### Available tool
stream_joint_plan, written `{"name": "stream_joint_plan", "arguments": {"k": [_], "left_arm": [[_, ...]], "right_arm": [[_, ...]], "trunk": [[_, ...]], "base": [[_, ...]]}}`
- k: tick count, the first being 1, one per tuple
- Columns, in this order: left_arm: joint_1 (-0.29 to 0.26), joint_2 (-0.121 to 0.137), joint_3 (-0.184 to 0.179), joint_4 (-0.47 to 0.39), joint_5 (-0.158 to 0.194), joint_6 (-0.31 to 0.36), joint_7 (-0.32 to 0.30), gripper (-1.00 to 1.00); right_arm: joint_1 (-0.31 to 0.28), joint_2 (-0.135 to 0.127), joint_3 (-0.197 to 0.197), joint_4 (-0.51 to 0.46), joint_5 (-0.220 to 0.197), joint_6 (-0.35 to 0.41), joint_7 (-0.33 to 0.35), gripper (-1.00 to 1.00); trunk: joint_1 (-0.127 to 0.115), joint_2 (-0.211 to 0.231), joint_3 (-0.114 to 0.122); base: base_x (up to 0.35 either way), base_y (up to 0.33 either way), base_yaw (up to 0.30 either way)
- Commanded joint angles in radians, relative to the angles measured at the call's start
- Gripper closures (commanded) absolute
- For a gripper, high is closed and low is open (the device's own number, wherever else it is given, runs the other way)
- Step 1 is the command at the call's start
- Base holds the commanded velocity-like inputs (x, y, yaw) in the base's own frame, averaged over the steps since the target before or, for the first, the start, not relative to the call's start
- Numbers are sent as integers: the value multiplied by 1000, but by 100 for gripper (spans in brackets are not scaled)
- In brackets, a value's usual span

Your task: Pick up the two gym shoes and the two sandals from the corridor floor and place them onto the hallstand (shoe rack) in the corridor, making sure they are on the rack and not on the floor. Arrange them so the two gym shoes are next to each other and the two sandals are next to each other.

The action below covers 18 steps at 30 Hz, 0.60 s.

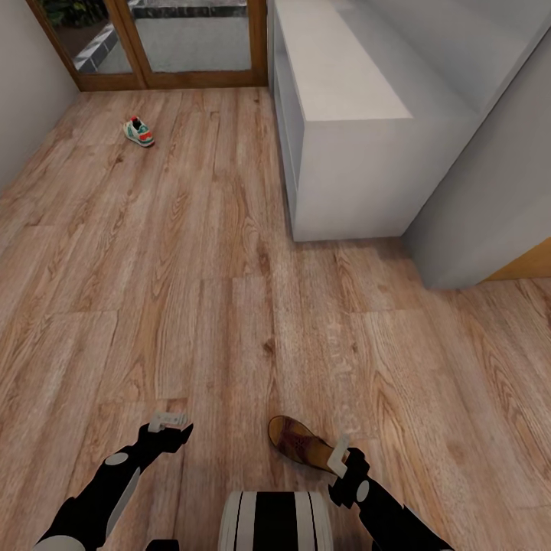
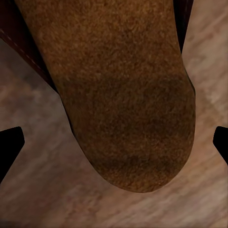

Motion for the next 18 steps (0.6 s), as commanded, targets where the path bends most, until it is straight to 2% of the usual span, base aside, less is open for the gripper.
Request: {"name": "stream_joint_plan", "arguments": {"k": [1,18], "left_arm": [[0,-1,5,-1,-5,6,-8,-100],[-1,-1,5,0,-5,4,-8,-100]], "right_arm": [[0,-1,4,-3,11,7,5,-100],[0,-1,3,-3,11,7,5,-100]], "trunk": [[0,0,-1],[0,0,-1]], "base": [[0,0,0],[15,0,0]]}}
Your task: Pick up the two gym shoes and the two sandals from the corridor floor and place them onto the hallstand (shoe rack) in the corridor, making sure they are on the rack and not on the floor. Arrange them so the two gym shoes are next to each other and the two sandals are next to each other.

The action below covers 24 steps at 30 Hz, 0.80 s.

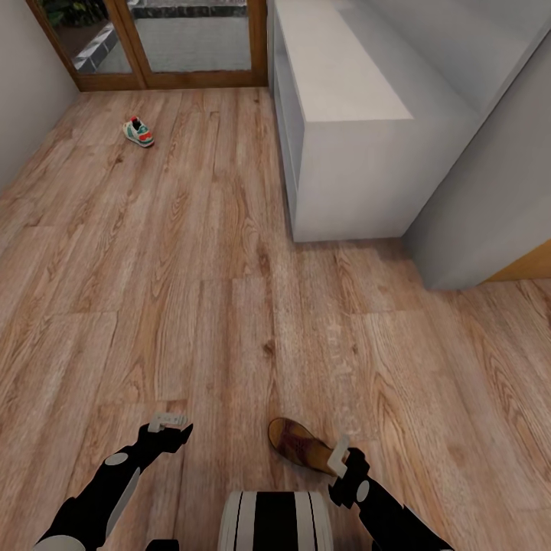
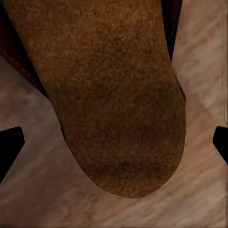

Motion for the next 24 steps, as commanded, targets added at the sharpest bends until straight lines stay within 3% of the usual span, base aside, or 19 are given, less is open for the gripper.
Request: {"name": "stream_joint_plan", "arguments": {"k": [1,24], "left_arm": [[0,-1,5,-2,-5,6,-8,-100],[0,-1,4,-2,-4,6,-8,-100]], "right_arm": [[0,-1,4,-3,11,7,5,-100],[0,-1,2,-3,11,7,5,-100]], "trunk": [[0,0,-1],[0,0,-1]], "base": [[108,0,0],[28,0,0]]}}
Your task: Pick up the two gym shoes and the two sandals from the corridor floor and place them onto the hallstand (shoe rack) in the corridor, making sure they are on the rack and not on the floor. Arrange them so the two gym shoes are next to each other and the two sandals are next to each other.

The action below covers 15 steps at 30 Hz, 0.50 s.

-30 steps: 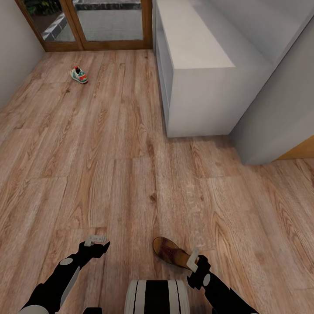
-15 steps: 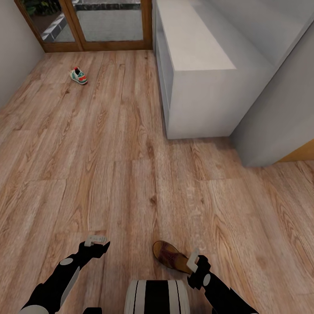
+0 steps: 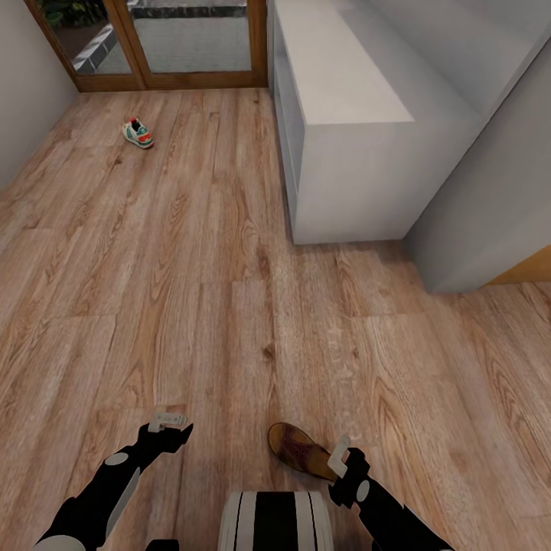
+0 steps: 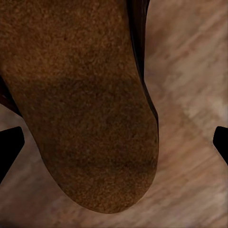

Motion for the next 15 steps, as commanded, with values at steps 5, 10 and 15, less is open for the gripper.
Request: {"name": "stream_joint_plan", "arguments": {"k": [5,10,15], "left_arm": [[0,-1,5,-2,-5,6,-8,-100],[0,-1,5,-1,-5,6,-8,-100],[0,0,4,-2,-6,6,-8,-100]], "right_arm": [[0,-1,4,-3,11,7,5,100],[0,-1,4,-3,11,7,5,100],[0,-1,4,-3,11,7,5,100]], "trunk": [[0,0,-1],[0,0,-1],[0,0,-1]], "base": [[0,0,0],[0,0,0],[0,0,0]]}}
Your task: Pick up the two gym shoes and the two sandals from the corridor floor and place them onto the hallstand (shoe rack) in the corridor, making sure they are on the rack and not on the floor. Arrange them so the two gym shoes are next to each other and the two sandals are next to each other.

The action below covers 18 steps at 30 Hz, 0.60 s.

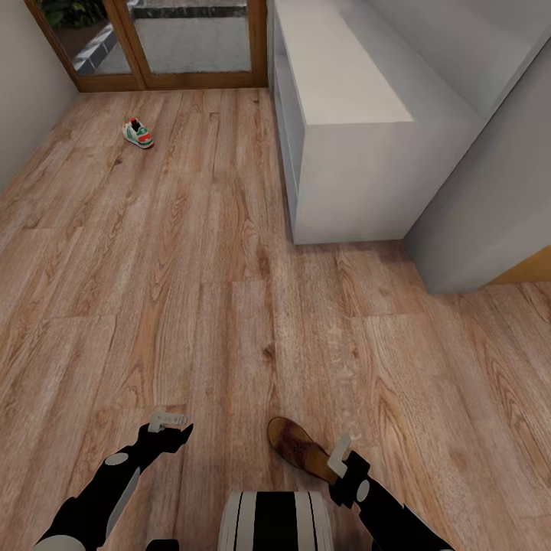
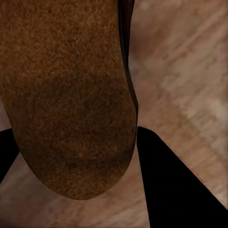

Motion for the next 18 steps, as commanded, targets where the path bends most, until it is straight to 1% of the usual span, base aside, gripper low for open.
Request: {"name": "stream_joint_plan", "arguments": {"k": [1,14,15,18], "left_arm": [[0,0,5,-2,-5,6,-8,-100],[1,0,5,-2,-5,6,-8,-100],[1,4,6,-1,-5,5,-7,-100],[1,5,6,-1,-5,5,-6,-100]], "right_arm": [[0,-1,4,-3,2,8,6,100],[0,-1,4,-2,2,8,6,100],[0,-1,5,-1,2,8,4,100],[0,-1,5,-1,2,7,5,100]], "trunk": [[0,0,-1],[0,0,-1],[0,0,3],[-2,1,15]], "base": [[0,0,0],[0,0,0],[0,0,0],[0,0,0]]}}
